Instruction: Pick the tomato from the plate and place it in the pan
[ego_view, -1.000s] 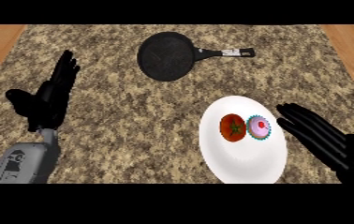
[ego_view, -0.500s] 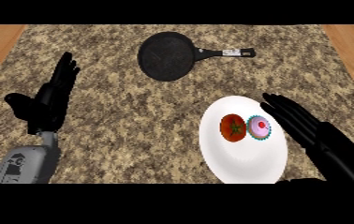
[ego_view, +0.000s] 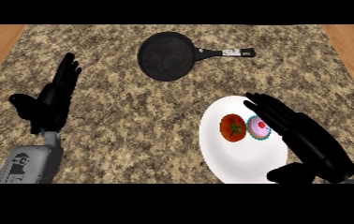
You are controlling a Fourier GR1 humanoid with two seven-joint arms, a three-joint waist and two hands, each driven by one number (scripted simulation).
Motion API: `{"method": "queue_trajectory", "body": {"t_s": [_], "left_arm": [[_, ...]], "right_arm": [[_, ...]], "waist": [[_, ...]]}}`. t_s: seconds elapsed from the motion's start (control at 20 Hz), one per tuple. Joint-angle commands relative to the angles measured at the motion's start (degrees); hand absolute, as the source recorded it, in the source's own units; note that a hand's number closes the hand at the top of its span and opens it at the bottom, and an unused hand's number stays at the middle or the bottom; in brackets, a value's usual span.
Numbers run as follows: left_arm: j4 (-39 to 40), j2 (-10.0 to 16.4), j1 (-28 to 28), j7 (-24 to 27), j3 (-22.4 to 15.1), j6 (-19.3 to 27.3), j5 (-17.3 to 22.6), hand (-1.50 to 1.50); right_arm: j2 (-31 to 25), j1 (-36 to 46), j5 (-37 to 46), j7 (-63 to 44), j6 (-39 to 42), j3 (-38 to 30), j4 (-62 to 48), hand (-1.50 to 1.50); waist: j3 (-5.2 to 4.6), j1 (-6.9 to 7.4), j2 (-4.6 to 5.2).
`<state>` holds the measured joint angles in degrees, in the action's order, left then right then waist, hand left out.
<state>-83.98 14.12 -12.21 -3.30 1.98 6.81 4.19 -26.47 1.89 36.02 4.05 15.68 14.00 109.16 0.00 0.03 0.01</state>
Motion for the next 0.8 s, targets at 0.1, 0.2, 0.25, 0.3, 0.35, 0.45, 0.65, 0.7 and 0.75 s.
{"method": "queue_trajectory", "body": {"t_s": [0.1, 0.2, 0.25, 0.3, 0.35, 0.45, 0.65, 0.7, 0.75], "left_arm": [[-1.3, -0.8, 0.4, -0.7, 1.1, -0.9, -1.3, 0.0], [1.1, -3.9, -2.9, -1.7, -1.8, 2.7, -4.5, 0.0], [-0.6, -2.5, -1.6, -2.2, -0.2, 0.4, -2.4, 0.0], [-2.1, -2.4, -0.6, -2.8, -0.4, 1.0, -3.5, 0.0], [-0.4, -1.7, -1.4, -2.1, 1.0, -0.7, -1.9, 0.0], [-1.5, -0.3, 1.3, -1.8, 1.6, -2.1, -0.9, 0.0], [2.3, -1.1, -0.7, 1.8, 3.1, -2.8, -1.1, 0.0], [-5.1, -2.6, 2.0, -3.3, 0.2, -0.5, -3.0, 0.0], [3.2, -3.7, -3.6, -0.3, 0.7, 0.4, -4.0, 0.0]], "right_arm": [[1.9, -1.1, 5.4, 0.7, 3.0, 0.5, 1.2, -1.5], [4.3, 3.1, 8.0, -0.9, 2.3, 2.4, -3.8, -1.5], [7.5, 1.0, 11.9, -2.7, -0.5, 6.2, -2.8, -1.5], [4.2, -1.4, 10.6, -0.7, 1.8, 3.3, -1.5, -1.5], [3.8, 1.7, 10.6, -1.0, 2.9, 1.3, -3.8, -1.5], [4.1, 0.5, 16.3, -5.7, 2.6, 6.6, -1.4, -1.5], [6.1, 6.1, 17.6, -6.9, 6.1, 3.9, -5.9, -1.5], [5.7, 3.1, 19.4, -5.2, 3.3, 4.3, -6.7, -1.5], [7.5, 5.8, 21.0, -8.5, 5.1, 5.8, -5.8, -1.5]], "waist": [[0.0, -0.13, -0.05], [0.0, -0.12, 0.0], [0.0, -0.06, -0.03], [0.0, -0.13, -0.06], [0.0, -0.07, -0.02], [-0.01, 0.03, -0.11], [-0.01, -0.02, 0.0], [0.01, 0.08, -0.07], [-0.01, -0.18, 0.01]]}}
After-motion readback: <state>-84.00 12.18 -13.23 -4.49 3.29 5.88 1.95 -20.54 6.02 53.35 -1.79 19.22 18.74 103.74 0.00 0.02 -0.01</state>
